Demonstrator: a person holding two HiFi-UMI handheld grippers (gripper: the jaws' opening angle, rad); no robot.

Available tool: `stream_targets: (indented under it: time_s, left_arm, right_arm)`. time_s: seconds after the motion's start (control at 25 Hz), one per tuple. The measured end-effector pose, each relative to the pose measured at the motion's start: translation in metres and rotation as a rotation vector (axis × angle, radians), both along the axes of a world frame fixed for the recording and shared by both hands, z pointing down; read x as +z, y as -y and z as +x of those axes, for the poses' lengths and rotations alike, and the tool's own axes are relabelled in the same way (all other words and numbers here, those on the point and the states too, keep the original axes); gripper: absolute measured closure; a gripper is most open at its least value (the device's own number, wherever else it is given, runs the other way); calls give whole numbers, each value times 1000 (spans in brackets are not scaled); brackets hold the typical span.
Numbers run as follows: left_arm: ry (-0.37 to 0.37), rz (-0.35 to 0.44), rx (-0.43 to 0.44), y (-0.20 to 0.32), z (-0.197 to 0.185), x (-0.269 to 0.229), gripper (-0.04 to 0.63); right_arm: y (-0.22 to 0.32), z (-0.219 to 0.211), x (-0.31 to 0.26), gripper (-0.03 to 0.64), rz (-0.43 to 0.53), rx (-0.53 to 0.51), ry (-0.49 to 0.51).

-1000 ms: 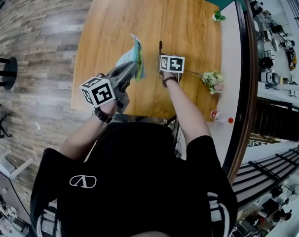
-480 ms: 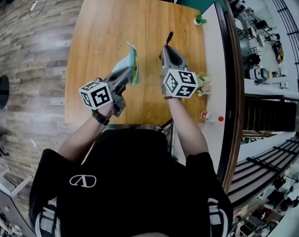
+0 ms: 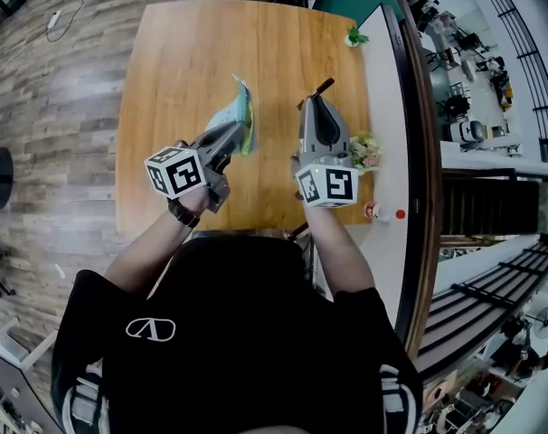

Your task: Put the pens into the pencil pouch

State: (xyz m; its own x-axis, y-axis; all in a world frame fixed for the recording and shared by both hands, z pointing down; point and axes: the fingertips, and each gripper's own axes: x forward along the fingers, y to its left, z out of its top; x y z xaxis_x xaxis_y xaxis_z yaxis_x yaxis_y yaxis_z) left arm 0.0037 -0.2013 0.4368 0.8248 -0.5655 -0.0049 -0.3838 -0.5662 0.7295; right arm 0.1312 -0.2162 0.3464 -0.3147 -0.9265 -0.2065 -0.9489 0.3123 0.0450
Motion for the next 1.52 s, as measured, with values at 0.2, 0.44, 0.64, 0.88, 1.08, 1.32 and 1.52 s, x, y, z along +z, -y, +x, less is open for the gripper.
stream_targets:
  time_s: [0.2, 0.44, 0.64, 0.88, 1.08, 1.32, 1.52]
  left_arm:
    - [1, 4, 2, 0, 0, -2, 580]
    - [3, 2, 0, 0, -1, 0, 579]
    - [-2, 8, -4, -1, 0, -5, 579]
    - [-30, 16, -1, -4, -1, -15, 580]
    - [-51, 39, 7, -7, 1, -28, 580]
    - [-50, 53, 0, -4, -1, -32, 580]
    - [-44, 52, -18, -2, -5, -29, 580]
  right_arm:
    - [-3, -11, -6, 575, 8, -25, 17]
    - [-8, -62, -14, 575, 24, -143, 60]
    - [-13, -92, -12, 577, 12, -215, 83]
    - [-12, -97, -2, 577, -20, -221, 97]
    - [-11, -100, 14, 575, -85, -243, 101]
    - [-17, -107, 20, 529, -136, -314, 93]
    - [-23, -102, 10, 526, -94, -299, 69]
